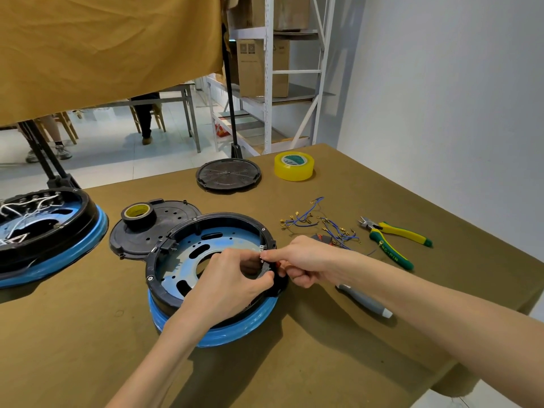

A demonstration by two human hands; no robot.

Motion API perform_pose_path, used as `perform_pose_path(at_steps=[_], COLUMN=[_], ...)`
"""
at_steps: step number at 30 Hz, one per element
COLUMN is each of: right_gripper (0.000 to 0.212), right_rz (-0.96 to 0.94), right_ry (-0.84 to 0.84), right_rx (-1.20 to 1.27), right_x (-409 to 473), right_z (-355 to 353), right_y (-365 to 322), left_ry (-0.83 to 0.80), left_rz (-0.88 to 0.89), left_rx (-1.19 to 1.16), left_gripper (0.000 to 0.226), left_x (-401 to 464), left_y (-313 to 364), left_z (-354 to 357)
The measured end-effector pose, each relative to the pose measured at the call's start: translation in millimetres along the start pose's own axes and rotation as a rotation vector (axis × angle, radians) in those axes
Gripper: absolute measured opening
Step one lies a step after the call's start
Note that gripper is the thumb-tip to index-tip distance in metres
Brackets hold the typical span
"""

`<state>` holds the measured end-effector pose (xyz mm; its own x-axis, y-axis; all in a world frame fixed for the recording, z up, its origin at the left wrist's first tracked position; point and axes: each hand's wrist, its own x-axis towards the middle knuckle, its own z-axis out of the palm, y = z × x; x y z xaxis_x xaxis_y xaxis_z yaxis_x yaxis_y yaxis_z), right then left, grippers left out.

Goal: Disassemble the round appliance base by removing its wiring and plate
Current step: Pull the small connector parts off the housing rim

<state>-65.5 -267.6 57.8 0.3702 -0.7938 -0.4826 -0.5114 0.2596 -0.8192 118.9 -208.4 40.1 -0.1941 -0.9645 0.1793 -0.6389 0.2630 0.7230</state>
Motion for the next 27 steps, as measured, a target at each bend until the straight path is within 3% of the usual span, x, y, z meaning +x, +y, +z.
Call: perform_pose_path(at_steps=[4, 7, 13, 20, 27], right_gripper=[0.049, 0.048, 0.046, 0.042, 0.04], right_rz=[0.012, 0.009, -0.083, -0.164, -0.191], right_ry=[-0.119, -0.21, -0.239, -0.189, -0.133], right_rx=[0.011, 0.092, 0.112, 0.063, 0.035], right_x=[-1.4, -1.8, -3.0, -3.2, -2.2], right_z=[-6.7, -9.5, -9.3, -6.2, -2.8], right_y=[-1.3, 2.1, 13.1, 19.3, 20.7], left_ry=[-0.007, 0.02, 0.027, 0.096, 0.052], left_rz=[0.001, 0.002, -0.017, -0.07, -0.03], left_rx=[-0.024, -0.017, -0.009, 0.019, -0.012], left_gripper=[0.009, 0.021, 0.017, 0.043, 0.028], left_x=[-0.6, -0.7, 1.5, 0.2, -0.9], left_y=[-0.3, -1.5, -2.2, -2.3, 1.9], left_z=[-0.1, 0.2, -0.6, 2.3, -0.2])
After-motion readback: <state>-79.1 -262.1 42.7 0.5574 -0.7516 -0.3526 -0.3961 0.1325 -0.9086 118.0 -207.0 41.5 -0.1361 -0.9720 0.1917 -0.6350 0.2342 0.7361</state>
